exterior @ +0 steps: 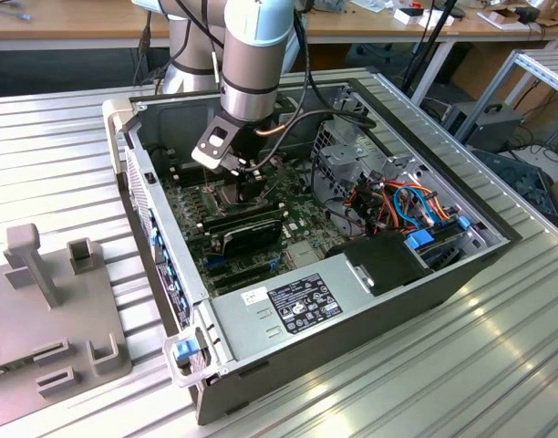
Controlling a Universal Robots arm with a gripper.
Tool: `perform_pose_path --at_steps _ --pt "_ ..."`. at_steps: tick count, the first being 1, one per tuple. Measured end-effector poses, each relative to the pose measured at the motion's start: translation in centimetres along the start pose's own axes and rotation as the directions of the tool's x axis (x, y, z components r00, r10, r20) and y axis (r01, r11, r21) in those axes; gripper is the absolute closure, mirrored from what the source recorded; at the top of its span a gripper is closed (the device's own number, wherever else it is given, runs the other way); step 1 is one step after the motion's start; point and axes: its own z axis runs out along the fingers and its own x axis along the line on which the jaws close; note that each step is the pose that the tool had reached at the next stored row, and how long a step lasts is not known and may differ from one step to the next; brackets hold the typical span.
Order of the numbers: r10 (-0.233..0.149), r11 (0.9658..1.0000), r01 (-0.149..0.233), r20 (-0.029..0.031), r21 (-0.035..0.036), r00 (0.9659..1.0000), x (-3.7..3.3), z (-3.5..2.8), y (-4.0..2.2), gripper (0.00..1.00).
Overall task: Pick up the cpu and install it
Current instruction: 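Place the cpu into insertion slot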
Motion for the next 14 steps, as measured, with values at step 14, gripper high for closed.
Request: perform_pose_path --at_steps 14 --pt "0.000 1.0000 0.000 0.0000 0.0000 1.0000 0.00 0.02 0.00 0.33"
